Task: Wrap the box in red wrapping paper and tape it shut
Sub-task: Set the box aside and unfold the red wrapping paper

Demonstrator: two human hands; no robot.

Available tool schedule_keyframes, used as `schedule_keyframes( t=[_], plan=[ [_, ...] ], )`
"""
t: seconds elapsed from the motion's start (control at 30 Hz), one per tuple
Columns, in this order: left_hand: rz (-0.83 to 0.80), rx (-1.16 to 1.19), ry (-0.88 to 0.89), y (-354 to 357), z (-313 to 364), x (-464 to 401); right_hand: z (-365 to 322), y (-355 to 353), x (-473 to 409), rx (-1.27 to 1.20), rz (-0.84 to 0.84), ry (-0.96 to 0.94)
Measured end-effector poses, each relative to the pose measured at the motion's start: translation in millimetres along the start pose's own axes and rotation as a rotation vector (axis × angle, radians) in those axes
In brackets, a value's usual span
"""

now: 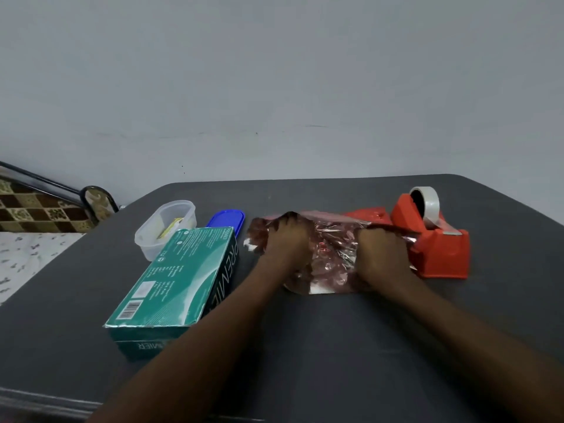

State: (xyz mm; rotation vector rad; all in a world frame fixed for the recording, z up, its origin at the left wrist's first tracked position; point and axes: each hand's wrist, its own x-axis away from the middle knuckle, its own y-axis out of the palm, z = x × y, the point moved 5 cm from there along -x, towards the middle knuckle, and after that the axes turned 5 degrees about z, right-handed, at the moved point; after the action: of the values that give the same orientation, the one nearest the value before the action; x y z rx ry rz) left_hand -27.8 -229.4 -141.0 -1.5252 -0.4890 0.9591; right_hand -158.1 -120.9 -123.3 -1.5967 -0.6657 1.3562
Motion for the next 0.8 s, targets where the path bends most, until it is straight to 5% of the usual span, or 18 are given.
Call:
schedule_keyframes(
  t=[0.37,0.8],
  plan=[
    [-0.154,0.082,-0.059,5,-11,3,-23,-57,-108,0.291,0.391,-0.377],
    [-0.280,0.173,-0.090,8,-21,14,-37,45,-182,0.447,0.109,-0.543]
  ],
)
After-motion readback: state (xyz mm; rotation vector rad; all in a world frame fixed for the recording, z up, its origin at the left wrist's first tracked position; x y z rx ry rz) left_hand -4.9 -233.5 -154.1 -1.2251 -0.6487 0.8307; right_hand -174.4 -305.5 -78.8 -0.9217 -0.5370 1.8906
